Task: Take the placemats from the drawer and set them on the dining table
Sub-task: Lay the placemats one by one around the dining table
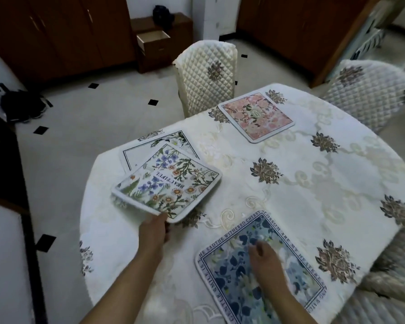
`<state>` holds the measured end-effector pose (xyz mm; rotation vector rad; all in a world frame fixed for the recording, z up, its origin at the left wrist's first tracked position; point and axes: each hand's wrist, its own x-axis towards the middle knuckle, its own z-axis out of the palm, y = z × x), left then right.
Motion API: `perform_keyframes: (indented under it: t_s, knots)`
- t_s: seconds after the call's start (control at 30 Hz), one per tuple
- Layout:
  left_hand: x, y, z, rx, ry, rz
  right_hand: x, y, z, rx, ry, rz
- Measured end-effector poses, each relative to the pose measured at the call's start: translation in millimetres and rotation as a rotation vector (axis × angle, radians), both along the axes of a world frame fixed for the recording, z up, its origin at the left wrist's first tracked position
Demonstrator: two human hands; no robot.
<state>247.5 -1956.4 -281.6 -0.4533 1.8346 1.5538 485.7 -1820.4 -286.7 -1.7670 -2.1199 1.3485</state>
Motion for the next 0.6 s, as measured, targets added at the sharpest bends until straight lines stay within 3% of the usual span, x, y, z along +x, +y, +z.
perform_keyframes:
  t_s: [0.07, 0.13, 0.3, 0.43, 0.5, 0.6]
  knots:
    - [45.2, -13.1, 8.5, 0.046, -0.071, -0.024, -34.4, -19.4, 11.8, -0.41, 0.213, -0.237]
    - [85.1, -27.0, 10.4, 0.057, -0.121, -0.069, -58.1, -36.5, 13.2, -0.646, 0.354, -0.334]
    - [126.1, -60.0, 5.7, 0.004, -0.163, -0.099, -67.0, -59.3, -4.5, -0.561, 0.215, -0.268]
    - [109.6, -71.9, 4.1, 0.012, -0.142, -0.025, -54.7, -75.4, -23.3, -0.661, 0.143, -0.199]
    - [100.3, -74.7, 3.8, -0.062, -0.032, -0.067, -52.0, -86.2, -20.4, -0.658, 0.148, -0.106]
    - [93.5, -76.8, 21.0, -0.203, 0.261, -0.151, -46.8, -92.9, -6.5, -0.473, 0.125, 0.098]
